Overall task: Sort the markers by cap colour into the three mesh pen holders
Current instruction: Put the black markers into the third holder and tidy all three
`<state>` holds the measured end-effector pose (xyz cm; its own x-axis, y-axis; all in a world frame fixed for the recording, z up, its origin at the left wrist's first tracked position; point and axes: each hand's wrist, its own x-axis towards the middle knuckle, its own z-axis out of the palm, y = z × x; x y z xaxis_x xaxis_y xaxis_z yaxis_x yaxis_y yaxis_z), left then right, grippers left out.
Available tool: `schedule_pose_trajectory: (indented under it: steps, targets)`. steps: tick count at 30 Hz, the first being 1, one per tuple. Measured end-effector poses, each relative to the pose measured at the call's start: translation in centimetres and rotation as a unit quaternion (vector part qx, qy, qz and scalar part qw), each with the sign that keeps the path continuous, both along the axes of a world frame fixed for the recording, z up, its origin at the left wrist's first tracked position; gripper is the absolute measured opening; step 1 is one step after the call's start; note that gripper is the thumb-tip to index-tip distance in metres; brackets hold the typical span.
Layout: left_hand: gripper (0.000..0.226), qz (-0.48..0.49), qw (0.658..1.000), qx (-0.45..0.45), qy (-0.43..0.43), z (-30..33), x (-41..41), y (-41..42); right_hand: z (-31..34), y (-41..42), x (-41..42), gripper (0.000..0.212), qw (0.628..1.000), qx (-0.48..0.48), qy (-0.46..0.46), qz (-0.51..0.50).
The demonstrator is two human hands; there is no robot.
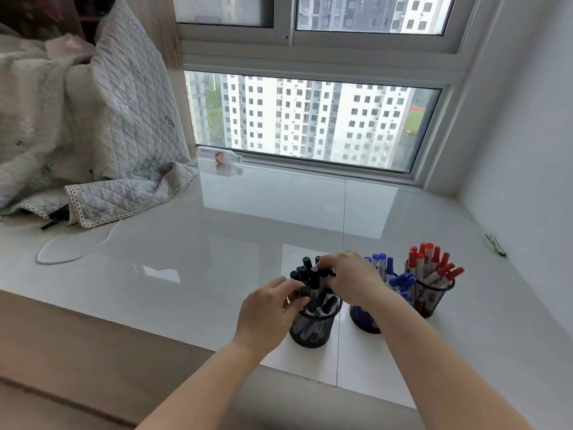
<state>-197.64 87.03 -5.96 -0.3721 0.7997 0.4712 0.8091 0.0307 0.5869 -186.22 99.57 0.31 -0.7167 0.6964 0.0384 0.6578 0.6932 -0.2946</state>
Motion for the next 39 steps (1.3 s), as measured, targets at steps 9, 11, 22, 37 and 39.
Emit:
schedule_pose_trajectory:
  steps: [9,11,22,37,39]
  targets:
    - [0.009,0.053,0.966,0.181,-0.180,2.2,-0.5,-0.8,1.1,-0.1,0.6,0.008,0.969,-0.023,0.246,-0.020]
    - [0.010,0.070,0.948,0.226,-0.215,2.6,-0.7,-1.1,1.3,-0.1,0.9,0.007,0.955,-0.018,0.293,-0.031]
    - [0.015,0.162,0.788,0.284,-0.521,2.7,-2.5,-1.1,2.2,-0.7,2.7,0.017,0.861,-0.081,0.483,-0.134]
    - [0.015,-0.040,0.665,0.188,-0.722,2.6,-1.2,-0.8,1.7,-1.0,2.9,0.006,0.562,-0.538,0.612,-0.137]
    - [0.010,-0.043,0.702,0.173,-0.689,2.5,-1.2,-0.8,1.4,-1.1,2.8,0.010,0.635,-0.491,0.583,-0.125]
